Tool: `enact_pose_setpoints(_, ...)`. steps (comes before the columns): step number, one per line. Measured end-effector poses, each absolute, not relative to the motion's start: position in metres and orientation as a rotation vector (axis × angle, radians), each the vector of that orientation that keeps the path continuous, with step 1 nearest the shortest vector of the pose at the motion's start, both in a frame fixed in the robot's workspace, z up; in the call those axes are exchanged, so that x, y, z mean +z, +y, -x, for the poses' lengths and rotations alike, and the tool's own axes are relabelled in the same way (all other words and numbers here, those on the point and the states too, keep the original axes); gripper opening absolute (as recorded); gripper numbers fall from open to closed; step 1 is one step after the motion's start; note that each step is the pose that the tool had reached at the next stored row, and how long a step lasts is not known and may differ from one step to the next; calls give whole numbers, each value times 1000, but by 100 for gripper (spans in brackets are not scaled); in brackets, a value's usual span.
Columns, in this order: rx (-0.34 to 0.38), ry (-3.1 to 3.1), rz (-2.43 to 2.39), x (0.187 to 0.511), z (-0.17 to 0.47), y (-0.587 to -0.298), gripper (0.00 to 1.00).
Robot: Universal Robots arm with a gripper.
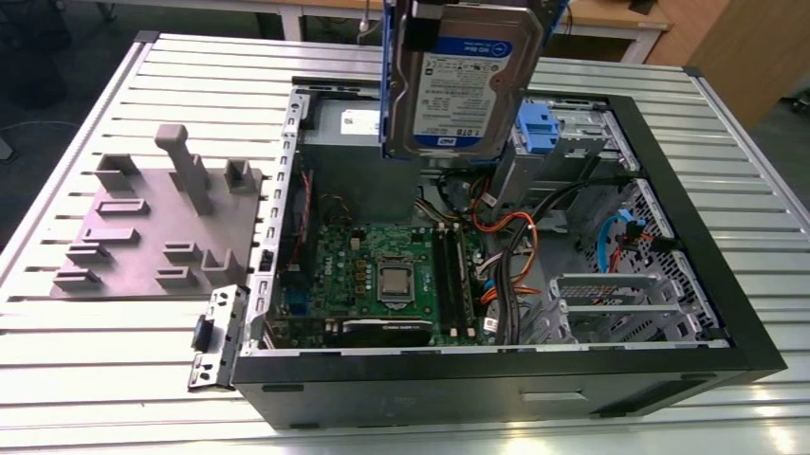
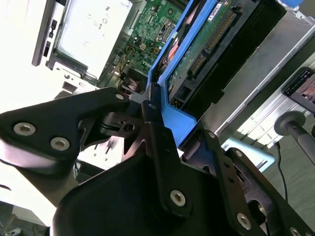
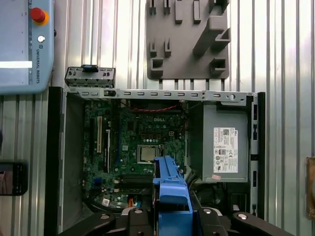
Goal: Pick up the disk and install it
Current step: 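Insert the disk into the insertion slot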
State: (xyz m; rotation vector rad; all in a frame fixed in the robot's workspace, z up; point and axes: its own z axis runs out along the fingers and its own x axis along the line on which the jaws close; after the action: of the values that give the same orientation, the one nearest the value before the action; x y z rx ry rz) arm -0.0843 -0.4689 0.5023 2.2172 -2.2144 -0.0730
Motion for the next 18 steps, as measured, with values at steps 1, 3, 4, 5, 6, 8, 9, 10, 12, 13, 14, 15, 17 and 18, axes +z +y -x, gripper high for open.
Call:
enact_pose_setpoints(1,-73,-2214,-2217,502,83,-469,37)
enact_pose_setpoints(3,-73,-2214,-2217,502,80,-469,37)
enact_pose_setpoints(4,-73,-2214,-2217,501,79,-469,37)
enact_pose_setpoints(5,-73,-2214,-2217,501,77,-469,37)
enact_pose_setpoints(6,-73,-2214,-2217,500,75,-469,37)
enact_pose_setpoints(8,-73,-2214,-2217,499,72,-469,37)
enact_pose_setpoints(9,-73,-2214,-2217,499,71,-469,37)
enact_pose_setpoints(10,-73,-2214,-2217,499,71,-469,37)
enact_pose_setpoints(12,-73,-2214,-2217,499,71,-469,37)
enact_pose_setpoints(13,-73,-2214,-2217,499,71,-469,37)
enact_pose_setpoints(14,-73,-2214,-2217,499,71,-469,37)
enact_pose_setpoints(15,-73,-2214,-2217,499,71,-469,37)
enact_pose_setpoints(17,-73,-2214,-2217,498,71,-470,37)
enact_pose_setpoints(18,-73,-2214,-2217,498,71,-471,37)
